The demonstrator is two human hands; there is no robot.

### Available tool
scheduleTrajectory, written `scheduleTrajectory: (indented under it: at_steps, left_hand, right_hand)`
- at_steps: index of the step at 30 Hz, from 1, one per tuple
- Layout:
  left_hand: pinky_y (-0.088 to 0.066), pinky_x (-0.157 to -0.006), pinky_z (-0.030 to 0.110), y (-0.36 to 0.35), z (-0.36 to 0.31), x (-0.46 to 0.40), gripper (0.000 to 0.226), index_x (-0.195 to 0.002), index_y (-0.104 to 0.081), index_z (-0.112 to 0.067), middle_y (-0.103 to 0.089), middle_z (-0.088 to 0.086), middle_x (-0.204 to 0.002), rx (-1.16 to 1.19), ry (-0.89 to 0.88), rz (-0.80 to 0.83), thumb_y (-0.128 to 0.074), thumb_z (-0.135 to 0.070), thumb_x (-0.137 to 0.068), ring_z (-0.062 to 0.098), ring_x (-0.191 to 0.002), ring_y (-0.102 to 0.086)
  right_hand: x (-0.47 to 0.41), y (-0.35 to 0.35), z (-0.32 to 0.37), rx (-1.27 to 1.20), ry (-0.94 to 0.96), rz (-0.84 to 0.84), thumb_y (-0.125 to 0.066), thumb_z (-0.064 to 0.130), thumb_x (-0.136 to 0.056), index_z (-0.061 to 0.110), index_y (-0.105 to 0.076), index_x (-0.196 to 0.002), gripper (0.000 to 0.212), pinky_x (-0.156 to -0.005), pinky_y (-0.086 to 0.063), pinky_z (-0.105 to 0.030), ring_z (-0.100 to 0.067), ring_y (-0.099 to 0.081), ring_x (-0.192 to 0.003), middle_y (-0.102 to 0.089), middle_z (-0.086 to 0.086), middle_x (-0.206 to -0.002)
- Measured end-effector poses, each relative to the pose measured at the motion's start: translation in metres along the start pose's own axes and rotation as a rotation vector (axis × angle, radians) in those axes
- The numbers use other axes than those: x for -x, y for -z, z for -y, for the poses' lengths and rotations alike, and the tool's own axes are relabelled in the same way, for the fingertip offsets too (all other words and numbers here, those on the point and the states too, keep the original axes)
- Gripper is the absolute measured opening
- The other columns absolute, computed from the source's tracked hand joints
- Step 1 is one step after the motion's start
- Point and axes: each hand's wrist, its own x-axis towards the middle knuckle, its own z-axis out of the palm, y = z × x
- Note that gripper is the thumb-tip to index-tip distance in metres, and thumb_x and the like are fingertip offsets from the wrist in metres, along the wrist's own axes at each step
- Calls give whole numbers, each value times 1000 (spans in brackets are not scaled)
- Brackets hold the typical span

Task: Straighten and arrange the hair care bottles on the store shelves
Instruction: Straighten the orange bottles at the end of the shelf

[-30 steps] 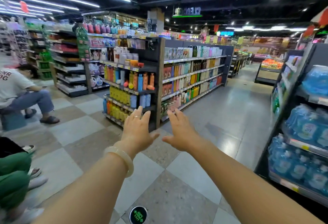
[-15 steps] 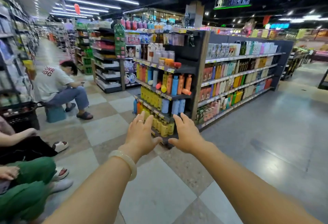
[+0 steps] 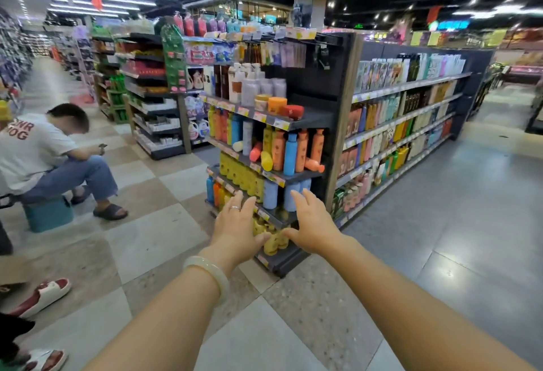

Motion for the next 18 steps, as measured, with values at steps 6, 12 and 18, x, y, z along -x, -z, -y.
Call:
scheduleTrajectory:
  at_steps: [6, 12, 18]
  left_hand:
    - [-13, -116, 35, -44, 0, -162, 85, -147, -14, -19, -5, 7, -158, 51, -37, 37, -60, -50, -82, 23, -145, -4]
    - [-17, -115, 35, -85, 2, -298, 82, -146, -15, -21, -4, 6, -158, 68, -77, 98, -60, -47, -83, 23, -145, -6]
    - [-15, -116, 36, -142, 8, -423, 83, -147, -13, -20, -2, 5, -158, 113, -96, 199, -60, -46, -84, 24, -144, -5]
  right_hand:
    - [-153, -11, -57, -35, -31, 8, -59, 36, -88, 16, -5, -148, 83, -116, -16, -39, -27, -4, -146, -3, -9, -158]
    - [-285, -23, -111, -54, -95, 33, -60, 36, -87, 16, -5, -149, 85, -116, -18, -40, -26, -4, -146, -3, -9, -158]
    - [-403, -41, -181, -66, -170, 34, -62, 32, -85, 16, -13, -146, 80, -113, -25, -40, -29, -15, -142, -13, -9, -154]
